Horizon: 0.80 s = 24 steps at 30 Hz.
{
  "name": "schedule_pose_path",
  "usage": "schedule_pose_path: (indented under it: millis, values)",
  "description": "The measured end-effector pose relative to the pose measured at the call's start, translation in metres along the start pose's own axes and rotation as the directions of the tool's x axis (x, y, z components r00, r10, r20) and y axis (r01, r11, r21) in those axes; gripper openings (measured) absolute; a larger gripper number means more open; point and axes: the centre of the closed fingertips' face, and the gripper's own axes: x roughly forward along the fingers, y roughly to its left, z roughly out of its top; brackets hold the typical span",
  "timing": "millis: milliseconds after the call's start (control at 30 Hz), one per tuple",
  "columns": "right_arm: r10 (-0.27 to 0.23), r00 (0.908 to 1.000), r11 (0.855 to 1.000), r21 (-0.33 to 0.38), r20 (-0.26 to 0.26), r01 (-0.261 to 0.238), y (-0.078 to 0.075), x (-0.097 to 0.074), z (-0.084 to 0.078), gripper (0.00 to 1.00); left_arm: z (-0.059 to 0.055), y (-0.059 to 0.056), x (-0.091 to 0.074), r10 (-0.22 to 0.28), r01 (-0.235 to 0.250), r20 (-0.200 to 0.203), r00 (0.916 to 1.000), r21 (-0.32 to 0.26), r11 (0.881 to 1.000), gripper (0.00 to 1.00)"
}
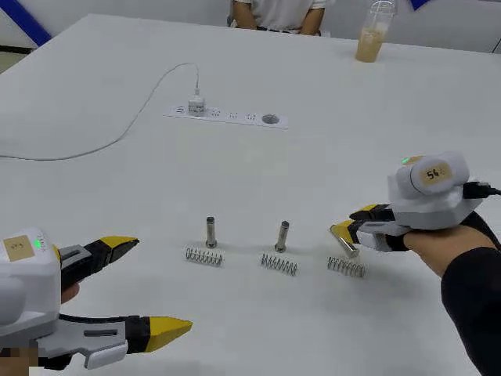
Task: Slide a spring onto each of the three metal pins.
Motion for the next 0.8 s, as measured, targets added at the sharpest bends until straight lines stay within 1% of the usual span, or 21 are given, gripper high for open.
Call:
schedule_pose_path:
  millis: [267, 367, 633, 800]
  values:
    - [0.001, 0.9992, 1.000, 0.020, -0.041, 0.000, 0.000, 0.014, -0.006, 0.16, -0.001, 0.000, 0.001, -0.001, 0.001, 0.000, 1.0000, -0.002, 1.000, 0.85]
    - [0.002, 0.9982, 1.000, 0.028, -0.060, 0.000, -0.003, 0.019, -0.010, 0.15, -0.002, 0.000, 0.001, -0.001, 0.001, -0.002, 1.0000, -0.004, 1.000, 0.84]
    - [0.002, 0.9961, 0.999, 0.033, -0.088, 0.001, -0.005, 0.026, -0.013, 0.12, -0.005, 0.002, 0.001, 0.000, -0.001, -0.004, 1.0000, -0.011, 1.000, 0.84]
    - [0.006, 0.9947, 0.999, 0.042, -0.102, -0.002, -0.006, 0.028, -0.015, 0.11, -0.006, 0.003, 0.001, 0.002, -0.002, -0.004, 1.0000, -0.015, 1.000, 0.84]
